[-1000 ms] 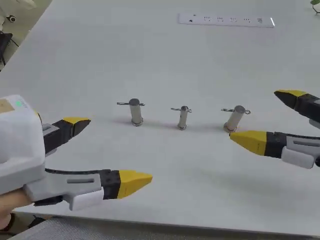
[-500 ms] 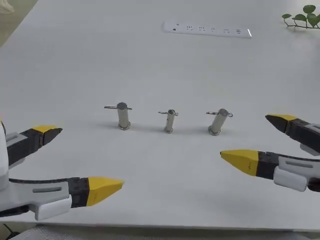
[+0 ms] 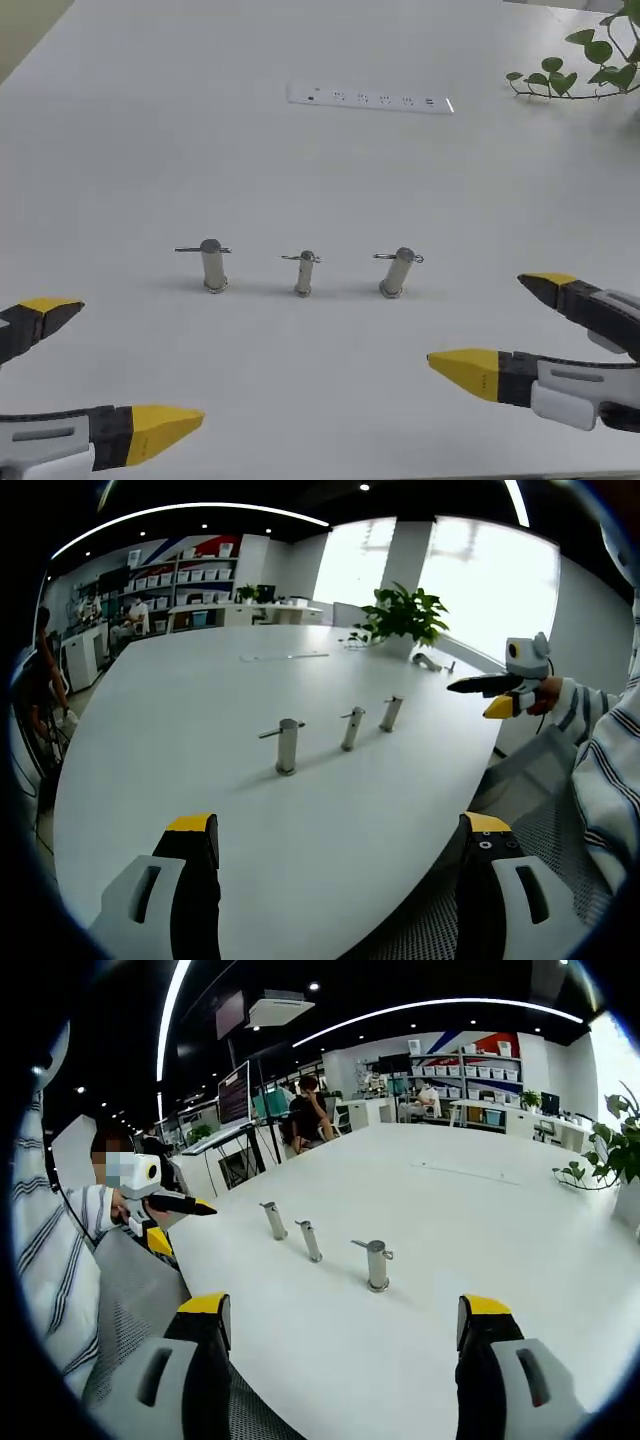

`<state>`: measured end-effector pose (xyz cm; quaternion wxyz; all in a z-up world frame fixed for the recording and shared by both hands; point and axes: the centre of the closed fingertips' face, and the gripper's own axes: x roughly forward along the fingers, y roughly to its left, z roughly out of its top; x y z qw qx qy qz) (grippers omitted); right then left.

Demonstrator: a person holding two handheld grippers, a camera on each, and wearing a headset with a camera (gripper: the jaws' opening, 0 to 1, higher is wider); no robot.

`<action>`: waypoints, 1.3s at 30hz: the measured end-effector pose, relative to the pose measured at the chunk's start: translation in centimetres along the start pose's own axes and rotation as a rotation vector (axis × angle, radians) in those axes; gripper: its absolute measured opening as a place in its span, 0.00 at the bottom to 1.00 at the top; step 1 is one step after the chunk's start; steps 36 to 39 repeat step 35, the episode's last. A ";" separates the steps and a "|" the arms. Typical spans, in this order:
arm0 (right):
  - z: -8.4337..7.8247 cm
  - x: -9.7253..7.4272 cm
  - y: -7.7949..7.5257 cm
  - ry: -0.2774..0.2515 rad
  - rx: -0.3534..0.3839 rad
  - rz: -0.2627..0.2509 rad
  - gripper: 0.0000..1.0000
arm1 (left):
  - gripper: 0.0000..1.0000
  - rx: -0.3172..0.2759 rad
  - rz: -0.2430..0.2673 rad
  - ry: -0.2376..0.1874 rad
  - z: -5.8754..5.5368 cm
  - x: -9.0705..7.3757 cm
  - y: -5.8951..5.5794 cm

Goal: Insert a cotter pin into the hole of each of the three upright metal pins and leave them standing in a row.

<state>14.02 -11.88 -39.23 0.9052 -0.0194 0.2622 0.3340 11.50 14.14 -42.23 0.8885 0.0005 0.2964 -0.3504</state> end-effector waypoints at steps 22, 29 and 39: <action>-0.6 -1.9 -0.1 0.041 -0.006 -0.050 0.96 | 0.99 -0.006 0.009 0.024 -0.8 -2.3 -0.7; -0.6 -2.6 0.0 0.059 -0.011 -0.055 0.98 | 0.99 -0.010 0.011 0.022 -0.7 -2.7 -1.1; -0.4 -2.9 0.2 0.067 -0.022 -0.059 0.98 | 0.99 -0.009 0.016 0.014 -0.5 -3.2 -1.4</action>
